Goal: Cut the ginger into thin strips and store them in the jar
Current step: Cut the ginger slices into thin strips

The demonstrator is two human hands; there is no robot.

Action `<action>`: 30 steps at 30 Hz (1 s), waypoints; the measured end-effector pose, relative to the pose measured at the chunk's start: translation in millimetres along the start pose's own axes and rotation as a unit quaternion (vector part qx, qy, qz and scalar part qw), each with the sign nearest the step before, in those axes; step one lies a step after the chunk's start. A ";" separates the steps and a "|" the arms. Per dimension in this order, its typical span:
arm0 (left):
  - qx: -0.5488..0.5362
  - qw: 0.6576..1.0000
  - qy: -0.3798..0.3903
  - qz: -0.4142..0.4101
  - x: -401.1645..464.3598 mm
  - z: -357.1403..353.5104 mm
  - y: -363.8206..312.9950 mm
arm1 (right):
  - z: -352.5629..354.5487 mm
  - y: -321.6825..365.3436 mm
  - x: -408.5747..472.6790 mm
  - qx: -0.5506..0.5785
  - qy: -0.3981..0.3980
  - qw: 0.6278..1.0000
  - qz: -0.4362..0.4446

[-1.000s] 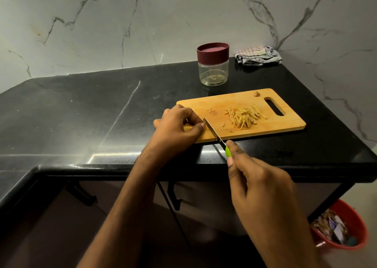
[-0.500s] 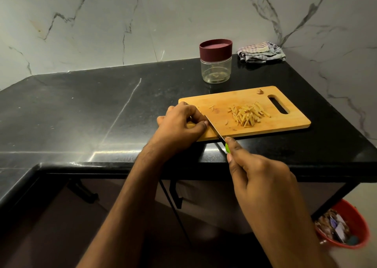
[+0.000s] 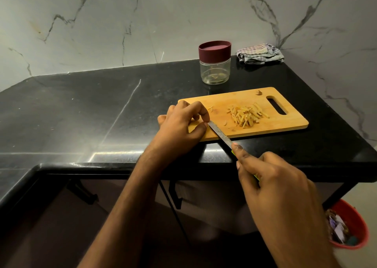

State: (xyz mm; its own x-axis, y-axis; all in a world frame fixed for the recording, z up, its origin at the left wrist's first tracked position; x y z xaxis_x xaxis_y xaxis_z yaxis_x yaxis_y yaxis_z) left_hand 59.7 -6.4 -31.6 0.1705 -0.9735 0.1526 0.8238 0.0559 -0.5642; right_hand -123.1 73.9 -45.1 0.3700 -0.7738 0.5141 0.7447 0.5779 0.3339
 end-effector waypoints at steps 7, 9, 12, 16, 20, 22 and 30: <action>0.023 0.999 0.020 -0.018 0.7 -3.4 -1.5 | 1.0 -2.2 -1.3 0.003 0.004 1.000 -0.007; 0.033 0.999 0.030 -0.017 1.4 -4.7 -1.9 | 1.3 -2.5 -2.0 0.003 0.008 1.000 -0.013; 0.039 0.998 0.039 -0.020 2.0 -5.6 -1.7 | 1.2 -2.8 -2.2 0.001 0.012 1.000 -0.018; 0.014 1.000 0.025 -0.010 2.2 -3.0 0.7 | 3.8 -1.8 -1.2 0.004 0.007 1.000 -0.018; -0.013 1.000 -0.005 0.008 2.2 -0.3 5.4 | 6.7 -0.8 -0.4 0.017 -0.003 1.000 -0.016; -0.019 1.000 -0.013 0.013 1.6 0.1 6.7 | 7.0 -0.7 0.6 0.026 -0.012 1.000 -0.011; -0.040 0.998 -0.013 0.037 3.4 3.0 10.0 | -0.4 6.3 2.8 0.063 -0.037 0.997 0.028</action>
State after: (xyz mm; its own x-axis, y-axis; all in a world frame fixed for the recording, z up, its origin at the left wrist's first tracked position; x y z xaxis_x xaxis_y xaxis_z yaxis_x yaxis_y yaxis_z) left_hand 70.1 -8.5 -34.3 0.2440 -0.9612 0.1288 0.7631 0.1083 -0.6372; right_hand -117.1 75.2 -41.9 0.3640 -0.7208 0.5898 0.6467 0.6514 0.3969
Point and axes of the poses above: each hand's wrist, its own x-axis towards the middle knuckle, its own z-axis out of the back of the hand, y = z × x, the point moved 6 cm from there along x, towards the middle knuckle, and after that the axes turned 14 degrees about z, right-handed, at the moved point
